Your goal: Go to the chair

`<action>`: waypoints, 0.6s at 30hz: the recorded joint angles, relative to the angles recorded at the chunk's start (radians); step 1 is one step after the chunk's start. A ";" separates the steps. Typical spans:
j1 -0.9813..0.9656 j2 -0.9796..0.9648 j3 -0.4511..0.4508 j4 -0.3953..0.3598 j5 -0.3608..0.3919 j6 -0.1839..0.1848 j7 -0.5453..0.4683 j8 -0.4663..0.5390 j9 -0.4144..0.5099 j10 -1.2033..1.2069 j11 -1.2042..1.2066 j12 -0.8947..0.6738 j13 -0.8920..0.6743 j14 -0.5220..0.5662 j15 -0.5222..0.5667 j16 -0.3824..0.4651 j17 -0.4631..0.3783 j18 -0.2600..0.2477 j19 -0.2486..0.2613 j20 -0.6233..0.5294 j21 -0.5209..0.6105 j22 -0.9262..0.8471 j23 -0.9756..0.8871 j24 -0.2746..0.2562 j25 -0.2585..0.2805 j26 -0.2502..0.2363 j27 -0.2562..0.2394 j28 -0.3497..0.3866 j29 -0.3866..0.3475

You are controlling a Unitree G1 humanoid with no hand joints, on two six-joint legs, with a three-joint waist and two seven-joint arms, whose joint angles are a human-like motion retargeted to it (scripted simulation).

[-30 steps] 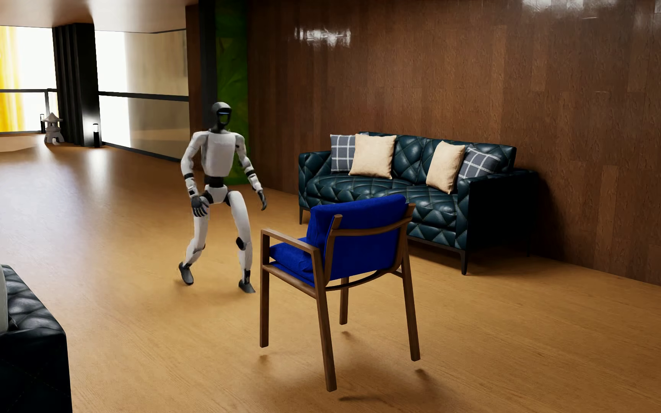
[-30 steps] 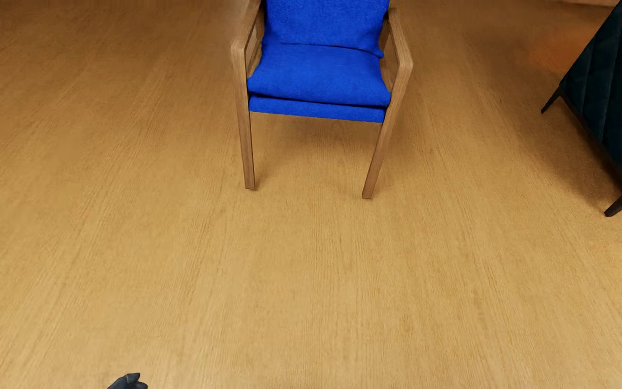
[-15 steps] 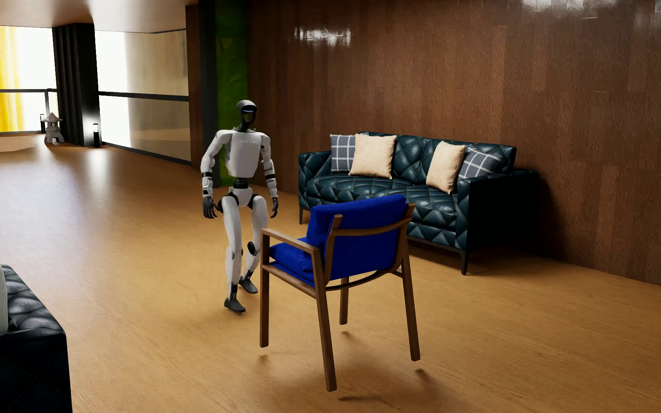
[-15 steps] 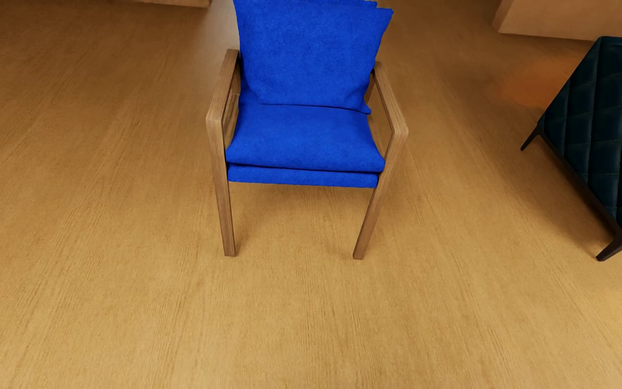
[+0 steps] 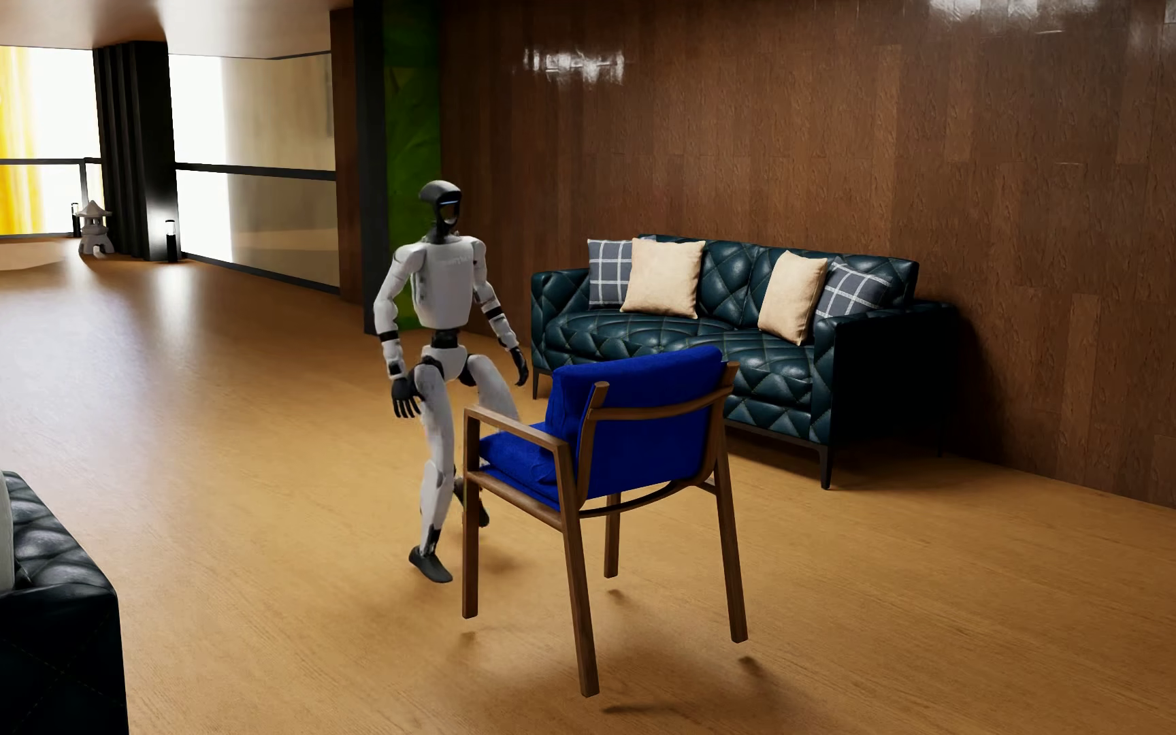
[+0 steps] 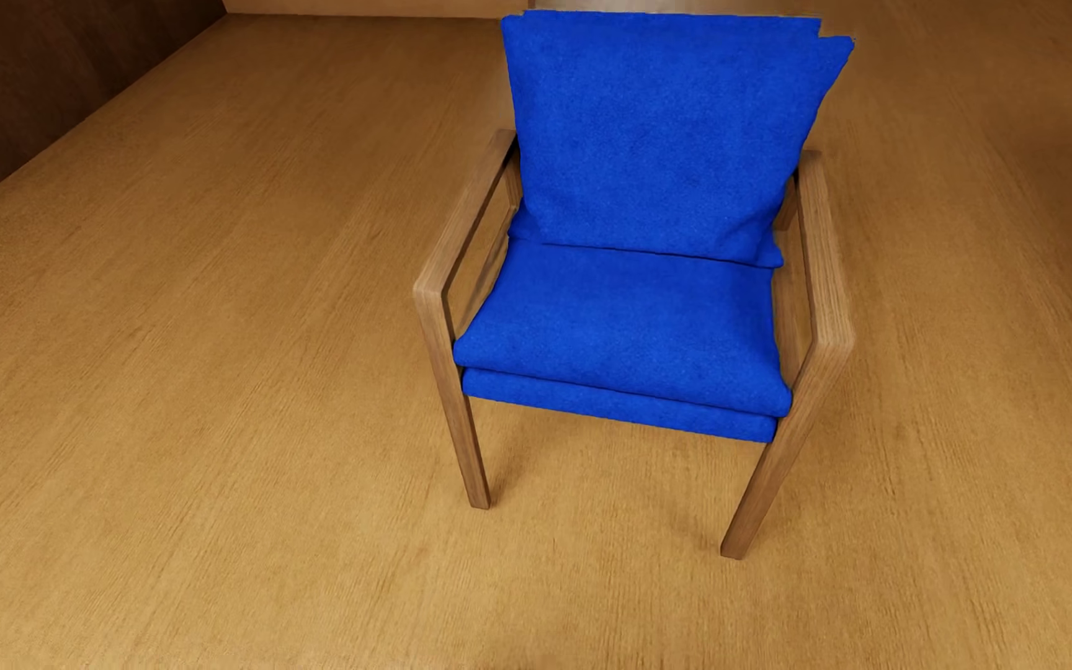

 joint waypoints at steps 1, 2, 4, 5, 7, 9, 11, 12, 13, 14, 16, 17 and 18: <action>-0.029 0.014 0.025 -0.014 -0.004 -0.013 0.000 0.000 0.000 -0.059 -0.014 -0.002 -0.029 -0.012 -0.021 -0.004 -0.014 0.000 0.000 0.008 -0.030 -0.014 0.008 0.000 0.000 0.000 0.000 0.000 0.000; -0.041 0.027 0.048 -0.028 -0.008 -0.027 0.000 0.000 -0.004 -0.163 -0.029 -0.001 -0.056 -0.001 -0.043 -0.004 -0.026 0.000 0.000 0.012 -0.063 -0.023 0.010 0.000 0.000 0.000 0.000 0.000 0.000; -0.007 0.049 0.081 -0.062 -0.012 -0.048 0.000 0.000 -0.018 -0.456 -0.055 0.007 -0.101 0.030 -0.084 0.001 -0.049 0.000 0.000 0.000 -0.123 -0.024 -0.013 0.000 0.000 0.000 0.000 0.000 0.000; 0.031 0.061 0.089 -0.078 -0.010 -0.050 0.000 0.000 -0.027 -0.605 -0.067 0.012 -0.122 0.022 -0.105 0.001 -0.062 0.000 0.000 -0.012 -0.144 -0.011 -0.036 0.000 0.000 0.000 0.000 0.000 0.000; 0.095 0.105 0.080 -0.084 0.003 -0.030 0.000 0.000 -0.050 -0.781 -0.090 0.025 -0.163 0.013 -0.190 -0.009 -0.085 0.000 0.000 -0.042 -0.160 0.051 -0.093 0.000 0.000 0.000 0.000 0.000 0.000; 0.117 0.194 0.016 -0.078 0.009 0.013 0.000 0.000 -0.082 -0.824 -0.062 0.029 -0.200 0.052 -0.298 -0.024 -0.103 0.000 0.000 -0.109 -0.157 0.139 -0.154 0.000 0.000 0.000 0.000 0.000 0.000; 0.131 0.210 -0.055 -0.060 0.012 0.039 0.000 0.000 -0.093 -0.818 -0.052 0.009 -0.189 0.050 -0.322 -0.036 -0.069 0.000 0.000 -0.209 -0.196 0.221 -0.167 0.000 0.000 0.000 0.000 0.000 0.000; 0.148 0.198 -0.057 -0.063 0.011 0.029 0.000 0.000 -0.098 -0.818 -0.069 -0.002 -0.160 0.042 -0.328 -0.035 -0.025 0.000 0.000 -0.221 -0.218 0.237 -0.136 0.000 0.000 0.000 0.000 0.000 0.000; 0.167 0.193 -0.057 -0.068 0.010 0.018 0.000 0.000 -0.102 -0.821 -0.084 -0.011 -0.130 0.028 -0.328 -0.032 0.019 0.000 0.000 -0.220 -0.228 0.243 -0.099 0.000 0.000 0.000 0.000 0.000 0.000; 0.186 0.197 -0.054 -0.074 0.009 0.008 0.000 0.000 -0.106 -0.827 -0.093 -0.017 -0.099 0.007 -0.325 -0.028 0.058 0.000 0.000 -0.197 -0.209 0.230 -0.053 0.000 0.000 0.000 0.000 0.000 0.000; 0.217 0.214 -0.055 -0.077 0.005 -0.001 0.000 0.000 -0.109 -0.835 -0.094 -0.024 -0.047 -0.033 -0.335 -0.023 0.115 0.000 0.000 -0.129 -0.088 0.166 0.041 0.000 0.000 0.000 0.000 0.000 0.000; 0.228 0.225 -0.053 -0.077 0.003 -0.003 0.000 0.000 -0.110 -0.836 -0.093 -0.032 -0.024 -0.048 -0.344 -0.024 0.137 0.000 0.000 -0.098 -0.016 0.135 0.086 0.000 0.000 0.000 0.000 0.000 0.000; 0.234 0.235 -0.047 -0.078 0.002 -0.005 0.000 0.000 -0.111 -0.833 -0.094 -0.045 -0.001 -0.061 -0.354 -0.029 0.158 0.000 0.000 -0.071 0.042 0.113 0.132 0.000 0.000 0.000 0.000 0.000 0.000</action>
